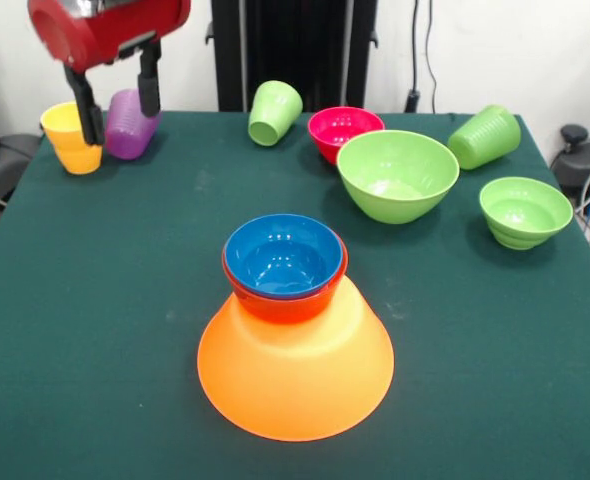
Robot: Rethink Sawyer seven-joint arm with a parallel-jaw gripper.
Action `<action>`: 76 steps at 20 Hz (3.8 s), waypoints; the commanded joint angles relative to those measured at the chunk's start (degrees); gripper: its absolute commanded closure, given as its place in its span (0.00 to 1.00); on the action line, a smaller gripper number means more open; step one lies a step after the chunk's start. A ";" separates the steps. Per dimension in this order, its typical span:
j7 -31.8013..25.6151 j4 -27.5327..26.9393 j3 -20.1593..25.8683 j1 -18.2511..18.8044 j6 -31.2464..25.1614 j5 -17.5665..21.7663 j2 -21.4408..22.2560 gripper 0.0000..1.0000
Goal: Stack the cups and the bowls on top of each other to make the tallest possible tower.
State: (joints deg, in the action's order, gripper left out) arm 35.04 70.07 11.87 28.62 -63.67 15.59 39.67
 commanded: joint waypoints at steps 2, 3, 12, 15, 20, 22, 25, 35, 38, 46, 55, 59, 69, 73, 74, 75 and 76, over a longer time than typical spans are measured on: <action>-4.98 12.80 3.56 -0.27 -0.28 2.99 1.61 0.00; -4.12 13.54 3.59 -0.35 0.46 2.90 1.55 0.00; 3.93 19.47 4.70 -0.68 10.13 0.38 0.33 0.00; 5.28 21.06 5.65 0.02 12.87 -1.78 0.08 0.00; 7.00 22.79 6.44 0.90 17.96 -4.28 -1.81 0.00; 8.28 23.41 6.38 0.45 18.99 -5.28 -2.09 0.00; 9.70 26.32 7.19 0.48 17.73 -9.43 0.04 0.00; 12.72 40.39 8.90 -1.32 28.43 -16.65 8.27 0.00; 16.05 42.54 7.54 -2.54 31.79 -18.21 8.42 0.00; 16.32 44.47 5.21 -2.53 40.80 -16.55 3.75 0.00; 14.32 43.47 4.38 -2.06 45.23 -13.44 -0.61 0.00; 13.64 42.65 3.46 -2.08 44.37 -13.21 -1.74 0.00; 13.15 40.71 2.00 -2.97 42.50 -12.38 -5.63 0.00; 12.56 39.75 2.72 -2.12 42.17 -12.47 -8.94 0.00; 12.33 39.90 3.10 -1.73 42.89 -12.25 -9.59 0.00; 12.11 40.01 3.41 -1.38 43.42 -12.03 -10.07 0.00; 12.06 39.99 3.51 -1.16 44.02 -11.81 -10.68 0.00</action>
State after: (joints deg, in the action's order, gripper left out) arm 38.96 110.94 14.28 27.36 -21.44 -0.02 34.47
